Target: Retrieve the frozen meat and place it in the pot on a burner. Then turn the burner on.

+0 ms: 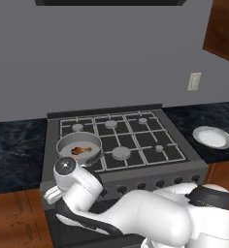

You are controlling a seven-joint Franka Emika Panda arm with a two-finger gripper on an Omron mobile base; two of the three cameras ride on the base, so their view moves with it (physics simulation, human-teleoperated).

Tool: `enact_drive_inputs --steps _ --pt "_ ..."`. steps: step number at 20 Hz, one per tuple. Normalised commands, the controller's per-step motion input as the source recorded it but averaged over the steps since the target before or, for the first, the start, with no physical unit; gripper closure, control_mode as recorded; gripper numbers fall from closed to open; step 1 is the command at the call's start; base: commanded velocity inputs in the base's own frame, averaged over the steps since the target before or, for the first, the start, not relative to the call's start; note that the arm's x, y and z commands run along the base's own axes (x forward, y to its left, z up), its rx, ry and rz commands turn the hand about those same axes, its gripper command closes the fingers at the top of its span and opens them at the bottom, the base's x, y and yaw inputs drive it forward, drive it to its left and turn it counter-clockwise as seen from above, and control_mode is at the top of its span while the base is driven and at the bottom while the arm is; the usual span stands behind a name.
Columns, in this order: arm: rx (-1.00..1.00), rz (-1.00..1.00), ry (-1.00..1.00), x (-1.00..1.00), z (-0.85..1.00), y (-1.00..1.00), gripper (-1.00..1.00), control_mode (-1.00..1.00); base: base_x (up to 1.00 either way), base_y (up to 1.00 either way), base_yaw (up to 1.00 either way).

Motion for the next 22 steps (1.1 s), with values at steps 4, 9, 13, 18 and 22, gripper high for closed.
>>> enact_drive_inputs --steps 4,9,13,18,22 --pt "0.00 -0.06 -0.16 -0.13 -0.02 0.04 -1.00 -1.00 0.00 0.00 0.00" --pt "0.01 -0.05 -0.13 -0.16 0.00 0.00 -1.00 -1.00 0.00 0.00 0.00" --pt "0.00 -0.04 -0.11 -0.13 -0.04 0.00 -1.00 -1.00 0.00 0.00 0.00" --pt "0.00 -0.04 -0.12 -0.09 -0.12 0.00 -1.00 -1.00 0.00 0.00 0.00" --pt "0.00 -0.04 -0.14 -0.07 -0.14 0.00 -1.00 -1.00 0.00 0.00 0.00"
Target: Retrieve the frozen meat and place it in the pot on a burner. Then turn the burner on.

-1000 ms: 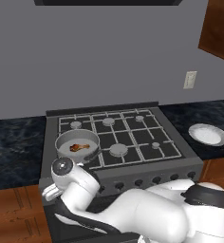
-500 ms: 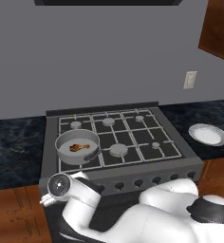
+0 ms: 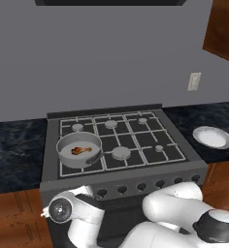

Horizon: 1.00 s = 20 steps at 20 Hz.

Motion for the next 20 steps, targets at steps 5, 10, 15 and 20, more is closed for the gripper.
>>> enact_drive_inputs --steps 5,10,15,20 --pt "0.01 -0.04 -0.13 -0.04 -0.12 0.00 -1.00 -1.00 0.00 0.00 0.00" --pt "0.02 -0.03 -0.05 0.00 -0.11 0.00 -1.00 -1.00 0.00 0.00 0.00" --pt "0.00 -0.02 -0.02 0.00 -0.19 0.00 -1.00 -1.00 0.00 0.00 0.00" --pt "0.00 -0.02 -0.07 0.00 -0.20 0.00 -1.00 -1.00 0.00 0.00 0.00"
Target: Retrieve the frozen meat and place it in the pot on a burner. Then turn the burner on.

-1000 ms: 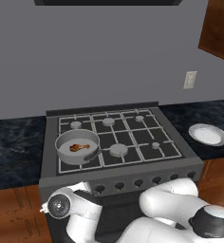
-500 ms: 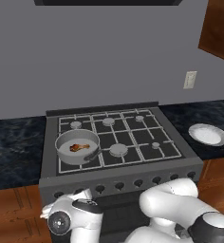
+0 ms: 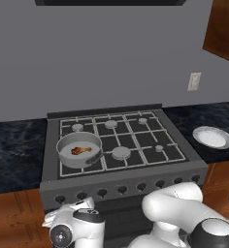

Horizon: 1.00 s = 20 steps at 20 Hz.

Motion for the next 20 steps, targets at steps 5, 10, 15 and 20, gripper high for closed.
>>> enact_drive_inputs --steps 5,10,15,20 --pt "0.03 -0.02 -0.09 0.00 -0.10 0.00 -1.00 -1.00 0.00 0.00 0.00" --pt "0.06 -0.03 -0.14 0.00 -0.01 0.00 -1.00 -1.00 0.00 0.00 0.00" --pt "0.06 -0.04 -0.11 0.00 -0.02 0.00 -1.00 -1.00 0.00 0.00 0.00" --pt "0.03 -0.04 -0.06 0.00 -0.03 0.00 -1.00 -1.00 0.00 0.00 0.00"
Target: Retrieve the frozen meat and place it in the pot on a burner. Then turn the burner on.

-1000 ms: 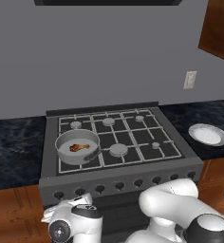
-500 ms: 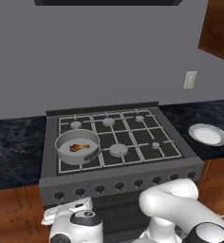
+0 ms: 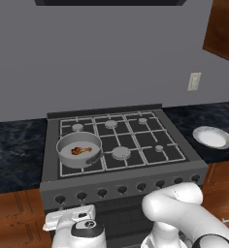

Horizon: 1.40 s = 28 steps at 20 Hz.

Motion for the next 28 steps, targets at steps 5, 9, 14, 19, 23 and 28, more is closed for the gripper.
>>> enact_drive_inputs --steps 5,9,14,19,23,28 --pt "0.02 -0.04 -0.01 0.00 -0.04 0.00 -1.00 -1.00 0.00 0.00 0.00" --pt "0.02 -0.04 0.00 0.00 -0.02 0.00 -1.00 -1.00 0.00 0.00 0.00" --pt "0.00 -0.04 0.00 0.02 -0.02 0.00 -1.00 -1.00 0.00 0.00 0.00" --pt "0.00 -0.02 0.00 0.11 0.00 0.00 -1.00 -1.00 0.00 0.00 0.00" --pt "0.00 0.00 0.00 0.14 0.00 0.02 -1.00 -1.00 0.00 0.00 0.00" --pt "0.00 0.00 0.00 0.11 -0.07 0.14 -1.00 -1.00 0.00 0.00 0.00"
